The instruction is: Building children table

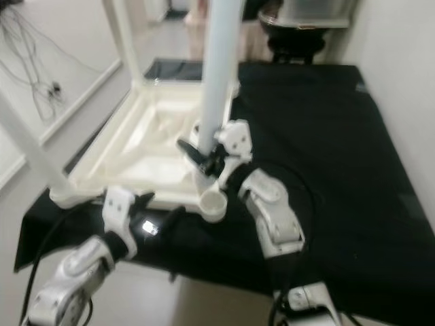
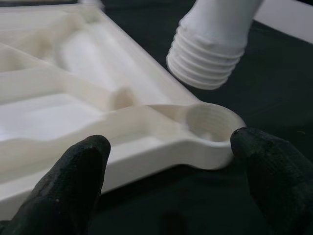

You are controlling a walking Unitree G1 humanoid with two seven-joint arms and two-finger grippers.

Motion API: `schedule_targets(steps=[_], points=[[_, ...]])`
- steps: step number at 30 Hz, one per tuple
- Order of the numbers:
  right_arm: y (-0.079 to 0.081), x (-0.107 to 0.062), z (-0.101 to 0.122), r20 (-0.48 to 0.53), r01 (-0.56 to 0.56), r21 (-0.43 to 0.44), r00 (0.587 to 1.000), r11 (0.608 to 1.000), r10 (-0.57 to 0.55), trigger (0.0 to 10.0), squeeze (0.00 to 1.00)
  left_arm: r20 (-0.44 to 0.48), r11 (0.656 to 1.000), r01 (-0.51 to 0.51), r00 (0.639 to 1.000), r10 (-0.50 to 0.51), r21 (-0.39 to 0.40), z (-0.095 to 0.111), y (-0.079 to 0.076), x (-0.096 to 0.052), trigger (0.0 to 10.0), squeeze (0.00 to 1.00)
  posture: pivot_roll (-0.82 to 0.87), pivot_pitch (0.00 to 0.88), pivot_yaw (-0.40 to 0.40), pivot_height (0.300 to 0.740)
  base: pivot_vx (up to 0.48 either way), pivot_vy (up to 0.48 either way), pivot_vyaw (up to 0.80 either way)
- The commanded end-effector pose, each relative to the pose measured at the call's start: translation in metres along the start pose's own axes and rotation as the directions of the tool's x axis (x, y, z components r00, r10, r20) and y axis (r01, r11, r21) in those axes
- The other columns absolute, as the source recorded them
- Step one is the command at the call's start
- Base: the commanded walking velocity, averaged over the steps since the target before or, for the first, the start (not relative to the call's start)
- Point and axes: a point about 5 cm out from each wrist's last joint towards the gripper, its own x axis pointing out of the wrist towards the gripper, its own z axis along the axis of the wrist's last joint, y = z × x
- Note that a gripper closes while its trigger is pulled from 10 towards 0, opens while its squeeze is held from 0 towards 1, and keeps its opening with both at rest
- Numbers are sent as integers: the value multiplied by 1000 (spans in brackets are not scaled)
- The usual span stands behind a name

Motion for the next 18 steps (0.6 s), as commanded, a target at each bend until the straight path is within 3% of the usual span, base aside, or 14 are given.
schedule_targets(steps=[1,11,18], points=[[4,3,6,29,-36,1,999,999,36,10000,0,-16,1000,-4,1000,4,-5,-2,3,-4,10000,0,38,116,44,740,0,0,0],[13,0,1,-5,-152,-8,988,988,152,10000,0,-21,1000,-3,1000,3,-15,-3,1,-7,10000,0,40,116,45,740,0,0,0],[12,0,0,-17,-205,12,979,979,205,10000,0,-45,1000,1,999,0,5,-4,-2,-14,10000,0,49,135,42,740,0,356,0]])
